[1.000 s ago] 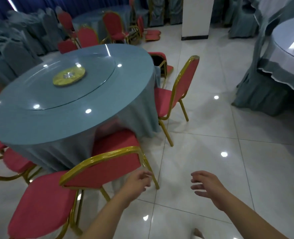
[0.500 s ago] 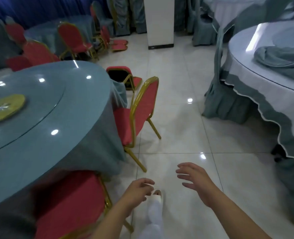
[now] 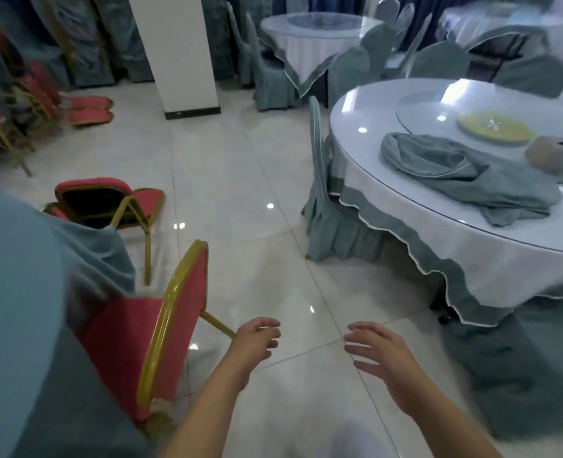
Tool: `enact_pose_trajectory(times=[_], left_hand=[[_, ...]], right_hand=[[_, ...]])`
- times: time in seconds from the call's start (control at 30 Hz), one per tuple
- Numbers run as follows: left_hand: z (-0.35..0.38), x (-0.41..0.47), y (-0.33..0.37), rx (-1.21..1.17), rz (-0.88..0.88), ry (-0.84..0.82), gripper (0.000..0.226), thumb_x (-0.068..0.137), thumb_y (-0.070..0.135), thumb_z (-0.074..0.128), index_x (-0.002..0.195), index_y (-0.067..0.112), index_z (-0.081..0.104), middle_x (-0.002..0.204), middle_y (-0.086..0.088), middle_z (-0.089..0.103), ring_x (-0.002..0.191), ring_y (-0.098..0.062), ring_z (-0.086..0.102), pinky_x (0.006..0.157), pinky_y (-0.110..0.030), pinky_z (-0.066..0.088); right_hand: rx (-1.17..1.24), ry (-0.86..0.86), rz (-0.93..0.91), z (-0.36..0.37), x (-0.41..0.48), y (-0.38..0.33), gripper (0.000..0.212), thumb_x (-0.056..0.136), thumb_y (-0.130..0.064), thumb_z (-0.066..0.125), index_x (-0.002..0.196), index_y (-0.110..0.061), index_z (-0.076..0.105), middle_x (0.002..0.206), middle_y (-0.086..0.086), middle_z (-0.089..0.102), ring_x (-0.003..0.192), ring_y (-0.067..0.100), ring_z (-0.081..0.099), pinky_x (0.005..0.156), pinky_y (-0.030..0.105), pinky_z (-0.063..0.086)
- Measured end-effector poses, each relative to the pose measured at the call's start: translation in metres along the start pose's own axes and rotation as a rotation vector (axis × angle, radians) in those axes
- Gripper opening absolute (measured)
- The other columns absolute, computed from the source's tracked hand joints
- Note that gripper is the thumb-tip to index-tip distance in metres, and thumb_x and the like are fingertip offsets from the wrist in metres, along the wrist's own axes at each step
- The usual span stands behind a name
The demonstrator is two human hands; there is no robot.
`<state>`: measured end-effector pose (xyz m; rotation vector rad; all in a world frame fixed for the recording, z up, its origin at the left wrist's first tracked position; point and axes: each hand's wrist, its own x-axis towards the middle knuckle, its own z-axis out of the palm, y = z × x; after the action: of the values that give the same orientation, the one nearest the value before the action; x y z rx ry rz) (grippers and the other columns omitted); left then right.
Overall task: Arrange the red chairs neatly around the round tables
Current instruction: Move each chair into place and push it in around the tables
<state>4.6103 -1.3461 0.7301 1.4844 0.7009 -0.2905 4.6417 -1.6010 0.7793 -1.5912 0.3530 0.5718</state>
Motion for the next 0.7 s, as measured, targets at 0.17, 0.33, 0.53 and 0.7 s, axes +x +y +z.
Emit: enact_pose_trajectory(times=[0.17,0.33,0.53,0.7], left_hand=[[0.012,0.091,0.056,0.004,0.069,-0.007,0.016,0.086,0.016,0.067,0.092,0.027,0.076,0.092,0.003,0.076,0.085,-0.011,0.071,0.075,-0.026,0.049],[0.011,0.183,0.115,0.012,0.002,0.068,0.016,0.089,0.012,0.065,0.097,0.022,0.074,0.094,-0.002,0.074,0.082,-0.012,0.068,0.074,-0.026,0.048],[-0.02,0.269,0.195,-0.075,-0.084,0.247,0.014,0.088,0.011,0.067,0.095,0.02,0.075,0.086,0.0,0.075,0.076,-0.012,0.07,0.071,-0.029,0.053],[-0.061,0.335,0.234,-0.191,-0.168,0.352,0.014,0.089,0.012,0.068,0.099,0.018,0.075,0.093,-0.005,0.077,0.081,-0.016,0.073,0.077,-0.031,0.058]], right_hand=[[0.065,0.047,0.011,0.011,0.113,-0.045,0.015,0.094,-0.014,0.061,0.104,-0.011,0.072,0.098,0.009,0.077,0.093,0.029,0.074,0.09,0.044,0.054],[0.077,-0.067,0.032,0.037,0.246,-0.117,0.014,0.093,-0.014,0.061,0.103,-0.013,0.072,0.098,0.008,0.077,0.099,0.028,0.071,0.088,0.041,0.052],[-0.019,-0.267,0.052,0.084,0.388,-0.212,0.012,0.092,-0.016,0.065,0.099,-0.015,0.073,0.1,0.008,0.076,0.097,0.025,0.072,0.083,0.039,0.052],[-0.123,-0.387,0.05,0.144,0.479,-0.267,0.015,0.096,-0.019,0.06,0.104,-0.016,0.072,0.1,0.004,0.076,0.094,0.022,0.073,0.091,0.044,0.056]])
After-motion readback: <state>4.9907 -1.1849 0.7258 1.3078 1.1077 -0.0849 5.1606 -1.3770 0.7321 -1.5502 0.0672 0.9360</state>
